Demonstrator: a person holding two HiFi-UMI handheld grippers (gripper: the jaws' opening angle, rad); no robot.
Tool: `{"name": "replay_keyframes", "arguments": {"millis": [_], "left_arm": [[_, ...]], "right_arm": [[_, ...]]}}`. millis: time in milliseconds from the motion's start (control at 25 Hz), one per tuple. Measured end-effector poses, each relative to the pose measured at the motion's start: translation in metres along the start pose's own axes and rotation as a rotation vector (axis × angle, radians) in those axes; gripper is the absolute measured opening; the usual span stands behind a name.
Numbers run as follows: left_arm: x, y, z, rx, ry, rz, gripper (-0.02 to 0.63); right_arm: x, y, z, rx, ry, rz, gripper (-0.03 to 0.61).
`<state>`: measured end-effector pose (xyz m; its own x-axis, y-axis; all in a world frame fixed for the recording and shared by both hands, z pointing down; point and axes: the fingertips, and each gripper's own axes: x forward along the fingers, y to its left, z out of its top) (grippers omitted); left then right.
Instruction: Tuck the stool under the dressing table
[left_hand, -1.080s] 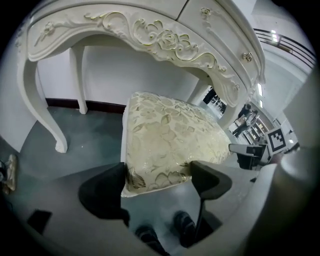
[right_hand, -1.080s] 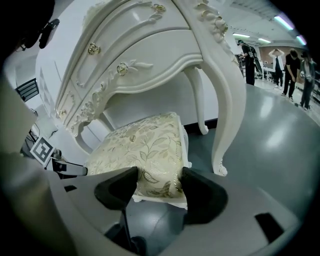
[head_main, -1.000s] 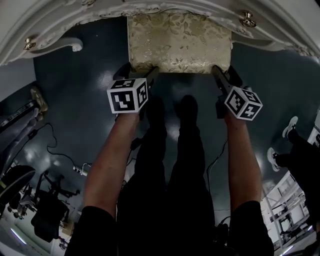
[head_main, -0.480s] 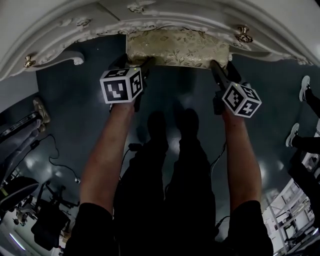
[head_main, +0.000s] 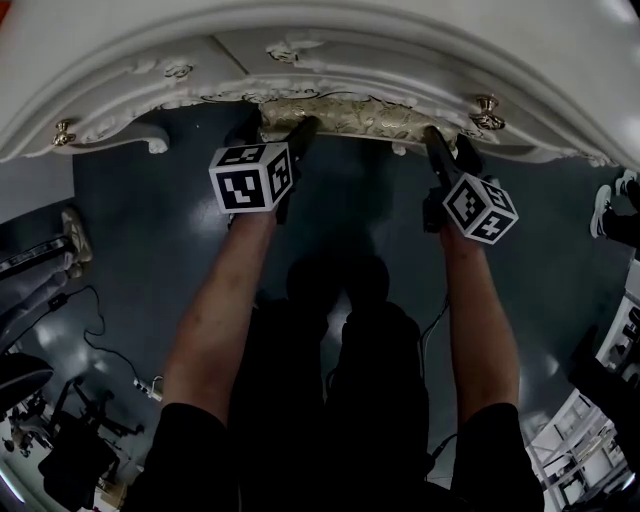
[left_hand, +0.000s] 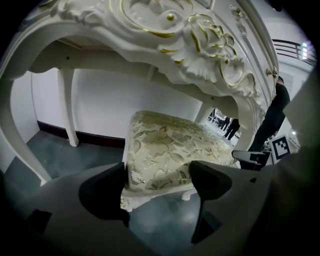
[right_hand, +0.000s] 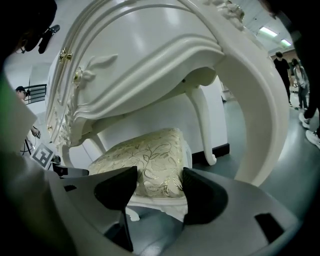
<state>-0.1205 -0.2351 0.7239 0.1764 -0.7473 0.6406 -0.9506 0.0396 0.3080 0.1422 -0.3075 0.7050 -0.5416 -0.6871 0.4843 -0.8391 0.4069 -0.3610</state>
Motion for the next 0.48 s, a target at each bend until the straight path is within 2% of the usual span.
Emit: {"name": "replay_keyframes", "arguments": {"millis": [160,480], "left_arm": [[0.009,0.001,0.009,-0.005,-0.021,-0.002,0.416],[0.01,0.001,0.012,-0.013,-0.03,-0.008,0.416]], "right_arm": [[0.012,-0.004,0.01,-0.005,-0.032,-0.004,0.301],[0.013,-0.005,0.014,0.008,-0.007,0.03,0.301]]}}
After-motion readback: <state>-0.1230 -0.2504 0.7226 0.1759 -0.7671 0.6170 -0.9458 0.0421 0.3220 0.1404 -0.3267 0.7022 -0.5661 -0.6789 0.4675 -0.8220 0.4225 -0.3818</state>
